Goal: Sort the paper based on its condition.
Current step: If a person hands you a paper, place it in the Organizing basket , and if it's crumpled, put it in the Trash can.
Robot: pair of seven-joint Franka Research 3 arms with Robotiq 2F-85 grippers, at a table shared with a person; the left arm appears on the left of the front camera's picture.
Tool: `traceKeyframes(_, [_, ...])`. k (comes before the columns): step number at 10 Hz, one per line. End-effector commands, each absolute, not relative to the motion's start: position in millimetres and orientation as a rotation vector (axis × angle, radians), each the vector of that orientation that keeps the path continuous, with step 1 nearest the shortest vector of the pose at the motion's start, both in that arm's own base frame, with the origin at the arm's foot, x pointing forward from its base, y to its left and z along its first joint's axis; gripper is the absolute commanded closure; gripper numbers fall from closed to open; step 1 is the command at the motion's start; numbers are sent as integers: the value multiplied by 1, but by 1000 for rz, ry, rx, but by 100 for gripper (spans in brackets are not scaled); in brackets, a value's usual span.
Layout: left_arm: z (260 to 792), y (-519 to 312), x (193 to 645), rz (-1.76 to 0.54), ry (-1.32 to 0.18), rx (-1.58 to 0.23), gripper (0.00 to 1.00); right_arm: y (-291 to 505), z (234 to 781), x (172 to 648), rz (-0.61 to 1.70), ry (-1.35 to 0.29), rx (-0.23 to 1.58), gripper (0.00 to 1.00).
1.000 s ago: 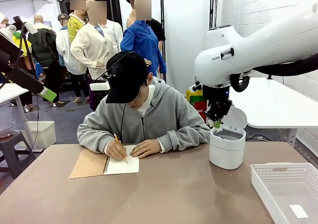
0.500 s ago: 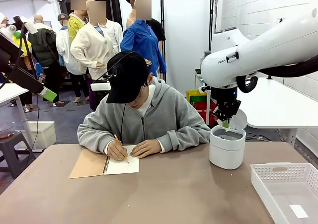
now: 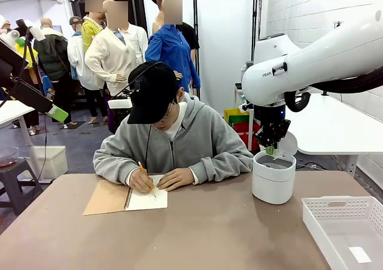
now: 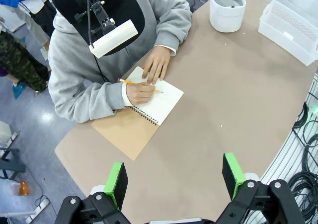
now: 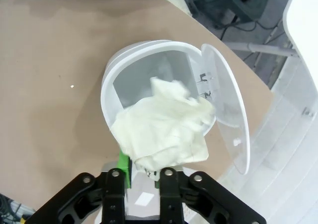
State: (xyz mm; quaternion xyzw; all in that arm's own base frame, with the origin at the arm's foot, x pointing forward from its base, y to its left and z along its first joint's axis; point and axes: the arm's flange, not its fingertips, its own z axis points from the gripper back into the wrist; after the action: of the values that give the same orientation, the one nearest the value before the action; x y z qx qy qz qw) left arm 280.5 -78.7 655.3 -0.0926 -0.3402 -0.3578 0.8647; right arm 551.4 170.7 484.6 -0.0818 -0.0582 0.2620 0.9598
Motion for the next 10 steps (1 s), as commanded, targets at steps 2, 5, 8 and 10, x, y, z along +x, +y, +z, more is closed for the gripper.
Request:
traceKeyframes(2, [655, -78, 280, -749, -716, -200, 0, 168, 481, 552, 516, -111, -191, 14])
traceKeyframes(5, [655, -78, 280, -749, -716, -200, 0, 168, 478, 554, 513, -82, -167, 0])
traceKeyframes(8, [655, -78, 280, -749, -716, -200, 0, 167, 454, 556, 539, 95, -132, 0])
traceKeyframes(10, [655, -78, 280, -749, -716, -200, 0, 173, 460, 555, 545, 6, -123, 0])
